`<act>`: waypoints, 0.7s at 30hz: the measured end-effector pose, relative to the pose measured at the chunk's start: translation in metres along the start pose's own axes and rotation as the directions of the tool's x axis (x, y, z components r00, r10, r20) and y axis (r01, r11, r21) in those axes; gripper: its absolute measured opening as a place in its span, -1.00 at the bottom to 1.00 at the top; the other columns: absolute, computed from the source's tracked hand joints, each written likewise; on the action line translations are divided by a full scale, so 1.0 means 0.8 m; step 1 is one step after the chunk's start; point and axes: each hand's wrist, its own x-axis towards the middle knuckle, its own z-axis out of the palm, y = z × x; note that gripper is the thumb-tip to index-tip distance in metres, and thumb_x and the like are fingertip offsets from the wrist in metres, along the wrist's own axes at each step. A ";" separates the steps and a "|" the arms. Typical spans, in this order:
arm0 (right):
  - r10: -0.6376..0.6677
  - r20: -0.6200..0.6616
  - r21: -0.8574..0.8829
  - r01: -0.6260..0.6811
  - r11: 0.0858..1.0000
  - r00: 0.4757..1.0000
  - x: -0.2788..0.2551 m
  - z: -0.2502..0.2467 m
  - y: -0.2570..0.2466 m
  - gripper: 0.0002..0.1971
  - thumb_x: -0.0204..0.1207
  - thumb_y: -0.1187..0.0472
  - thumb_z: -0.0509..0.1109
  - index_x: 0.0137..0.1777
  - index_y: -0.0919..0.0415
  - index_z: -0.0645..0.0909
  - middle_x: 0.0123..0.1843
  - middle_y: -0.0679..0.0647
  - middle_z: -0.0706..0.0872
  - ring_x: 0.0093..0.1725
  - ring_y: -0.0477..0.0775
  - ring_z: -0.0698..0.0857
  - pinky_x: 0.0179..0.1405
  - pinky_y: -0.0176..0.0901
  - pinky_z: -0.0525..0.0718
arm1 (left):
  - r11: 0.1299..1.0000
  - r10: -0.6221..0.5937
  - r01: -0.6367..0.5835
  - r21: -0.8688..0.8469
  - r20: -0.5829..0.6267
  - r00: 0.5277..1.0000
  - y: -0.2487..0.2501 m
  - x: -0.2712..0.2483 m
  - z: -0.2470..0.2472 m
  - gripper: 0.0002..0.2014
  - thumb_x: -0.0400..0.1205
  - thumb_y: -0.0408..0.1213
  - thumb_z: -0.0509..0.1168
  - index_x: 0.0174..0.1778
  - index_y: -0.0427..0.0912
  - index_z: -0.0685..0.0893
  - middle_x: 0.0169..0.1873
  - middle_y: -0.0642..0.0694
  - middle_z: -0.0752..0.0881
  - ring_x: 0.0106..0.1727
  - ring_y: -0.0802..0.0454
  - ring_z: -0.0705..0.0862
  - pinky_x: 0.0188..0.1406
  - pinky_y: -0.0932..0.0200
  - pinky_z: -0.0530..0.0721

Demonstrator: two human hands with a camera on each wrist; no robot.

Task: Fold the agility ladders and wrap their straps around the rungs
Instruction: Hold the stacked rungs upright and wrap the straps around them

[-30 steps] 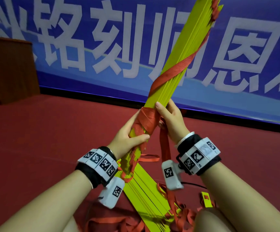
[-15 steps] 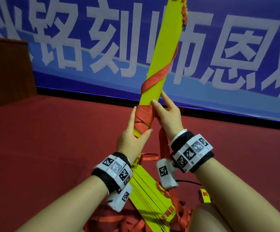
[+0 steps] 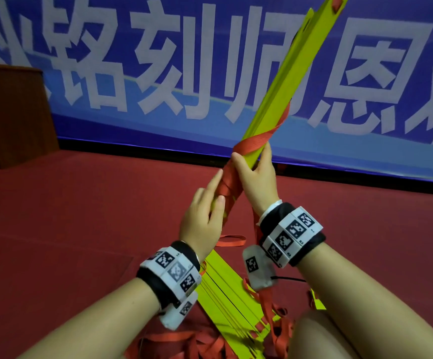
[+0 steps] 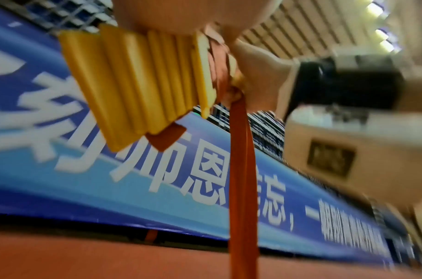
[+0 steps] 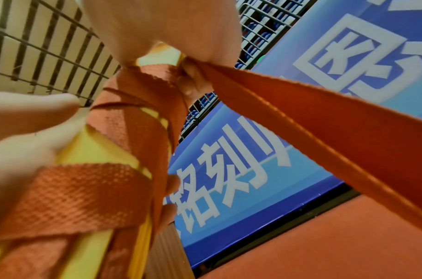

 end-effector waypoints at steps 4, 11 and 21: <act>-0.030 0.060 0.200 0.018 0.980 0.998 0.001 -0.013 -0.001 -0.48 0.47 0.09 0.41 0.41 0.18 0.43 -0.07 -0.09 0.70 -0.16 -0.22 0.68 -0.09 -0.33 0.62 | 0.804 -0.256 0.368 -0.467 0.285 0.924 0.006 0.016 -0.006 -0.54 0.58 -0.08 0.38 0.38 0.25 0.44 0.26 -0.05 0.67 0.20 0.15 0.70 0.23 0.15 0.65; -0.057 0.234 0.199 0.009 0.980 0.971 -0.005 -0.034 -0.018 -0.72 0.62 0.22 0.36 0.30 0.05 0.49 -0.19 0.46 0.65 -0.40 0.35 0.54 -0.37 -0.11 0.54 | 0.683 -0.216 0.406 -0.607 0.364 0.906 0.007 0.008 0.001 -0.45 0.33 -0.02 0.48 0.27 0.22 0.55 -0.38 -0.09 0.69 -0.51 0.02 0.67 -0.60 0.19 0.64; 0.147 0.320 -0.036 -0.144 0.989 0.936 0.009 -0.052 0.000 -0.85 0.65 0.09 0.33 0.04 0.09 0.70 -0.56 -0.20 0.52 -0.63 -0.15 0.33 -0.67 -0.37 0.32 | 0.879 -0.154 0.201 -0.433 0.141 0.978 -0.016 0.019 -0.001 -0.31 0.57 -0.50 0.41 0.40 0.34 0.38 0.13 0.08 0.71 -0.17 0.42 0.65 -0.06 0.40 0.61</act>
